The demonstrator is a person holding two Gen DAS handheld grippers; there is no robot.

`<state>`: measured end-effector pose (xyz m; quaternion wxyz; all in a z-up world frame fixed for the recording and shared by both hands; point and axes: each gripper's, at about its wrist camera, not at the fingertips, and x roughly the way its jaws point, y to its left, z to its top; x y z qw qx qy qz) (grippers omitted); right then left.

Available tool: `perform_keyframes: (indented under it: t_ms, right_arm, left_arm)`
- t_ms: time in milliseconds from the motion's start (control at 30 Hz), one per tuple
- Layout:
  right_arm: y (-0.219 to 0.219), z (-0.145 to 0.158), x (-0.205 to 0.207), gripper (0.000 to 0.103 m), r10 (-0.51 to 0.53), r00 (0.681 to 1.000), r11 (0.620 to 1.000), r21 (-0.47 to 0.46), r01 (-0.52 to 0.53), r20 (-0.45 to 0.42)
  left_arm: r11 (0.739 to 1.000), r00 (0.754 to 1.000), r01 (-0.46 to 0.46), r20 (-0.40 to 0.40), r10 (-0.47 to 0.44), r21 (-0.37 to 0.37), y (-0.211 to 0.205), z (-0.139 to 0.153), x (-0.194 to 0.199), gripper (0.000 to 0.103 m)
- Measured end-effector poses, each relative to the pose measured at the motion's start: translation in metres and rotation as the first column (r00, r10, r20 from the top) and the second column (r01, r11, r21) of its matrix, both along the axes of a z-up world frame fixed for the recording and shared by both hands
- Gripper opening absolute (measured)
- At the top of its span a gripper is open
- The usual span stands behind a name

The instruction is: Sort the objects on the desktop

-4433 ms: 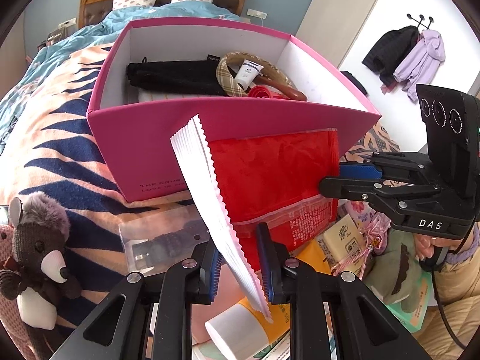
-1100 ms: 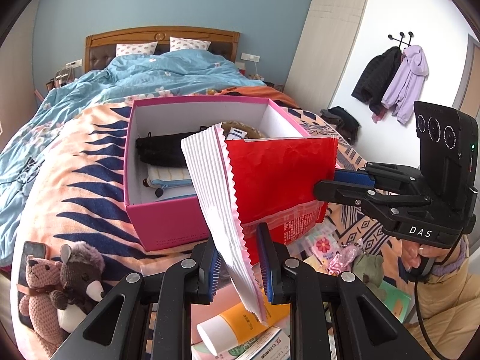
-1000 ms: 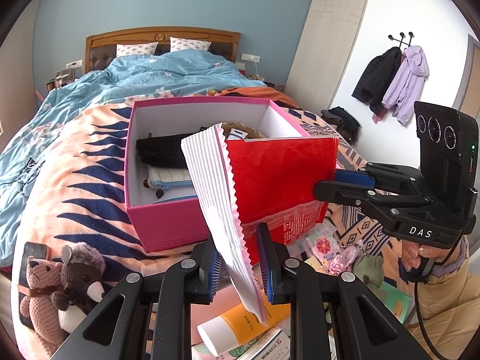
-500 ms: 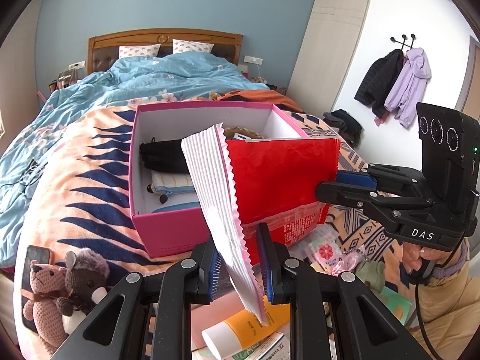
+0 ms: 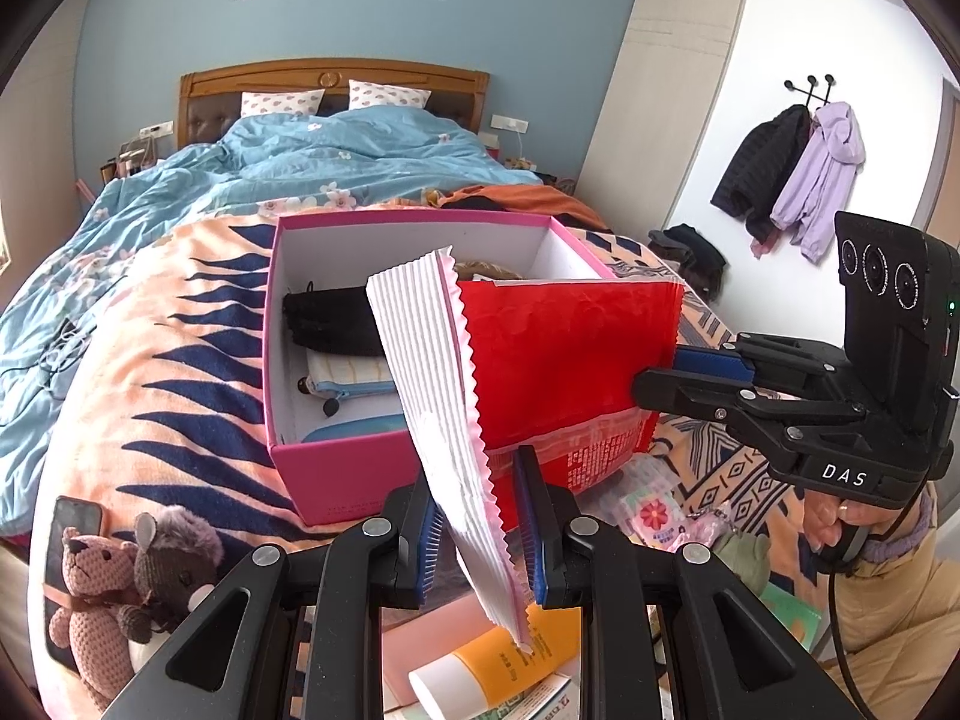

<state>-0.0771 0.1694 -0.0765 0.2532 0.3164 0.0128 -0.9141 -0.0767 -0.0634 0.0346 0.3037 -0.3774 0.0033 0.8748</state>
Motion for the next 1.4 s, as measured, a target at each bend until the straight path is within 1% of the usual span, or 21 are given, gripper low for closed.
perform_keyframes:
  t_ms: [1400]
  right_arm:
    - [-0.001,0.008,-0.009,0.024,0.002,1.000,1.000,-0.006,-0.002,-0.019]
  left_arm:
    - [1.000,1.000,-0.013,-0.012,0.013,0.003,-0.001,0.011,-0.011,0.022]
